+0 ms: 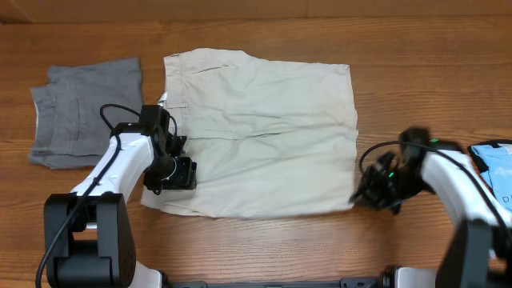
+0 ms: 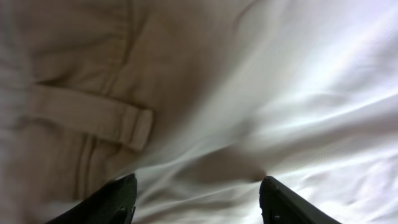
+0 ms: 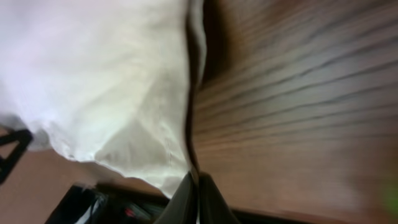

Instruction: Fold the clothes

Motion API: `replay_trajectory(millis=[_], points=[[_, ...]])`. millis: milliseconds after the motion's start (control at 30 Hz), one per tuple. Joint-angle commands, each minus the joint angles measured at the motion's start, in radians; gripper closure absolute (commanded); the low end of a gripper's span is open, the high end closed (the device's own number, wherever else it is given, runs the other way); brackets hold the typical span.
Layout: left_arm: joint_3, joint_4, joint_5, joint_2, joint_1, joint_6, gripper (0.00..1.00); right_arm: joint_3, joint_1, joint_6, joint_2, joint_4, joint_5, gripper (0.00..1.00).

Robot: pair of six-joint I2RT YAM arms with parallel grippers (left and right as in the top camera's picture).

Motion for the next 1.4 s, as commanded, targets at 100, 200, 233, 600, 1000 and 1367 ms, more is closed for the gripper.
replay_trajectory(millis=[100,200,233,600,1000,1367], points=[[0.024,0.005,-0.011,0.002,0.006,-0.003,0.31,0.104,-0.008,0.088,-0.177,-0.145,0.254,0.96],[0.024,0.013,-0.012,0.002,0.006,-0.003,0.3,0.085,-0.008,0.107,-0.182,-0.154,0.219,0.96],[0.024,0.013,-0.012,0.002,0.006,-0.002,0.3,0.074,-0.008,0.127,-0.181,-0.148,0.217,0.96],[0.024,-0.006,-0.016,0.002,0.006,0.006,0.27,-0.056,-0.009,0.209,-0.223,-0.147,0.169,0.96],[0.018,-0.087,-0.039,0.002,0.006,-0.008,0.15,0.003,-0.01,0.225,-0.257,-0.005,0.168,0.28],[-0.104,-0.042,-0.184,0.002,0.02,-0.12,0.76,0.011,-0.008,0.22,-0.257,0.074,0.13,0.31]])
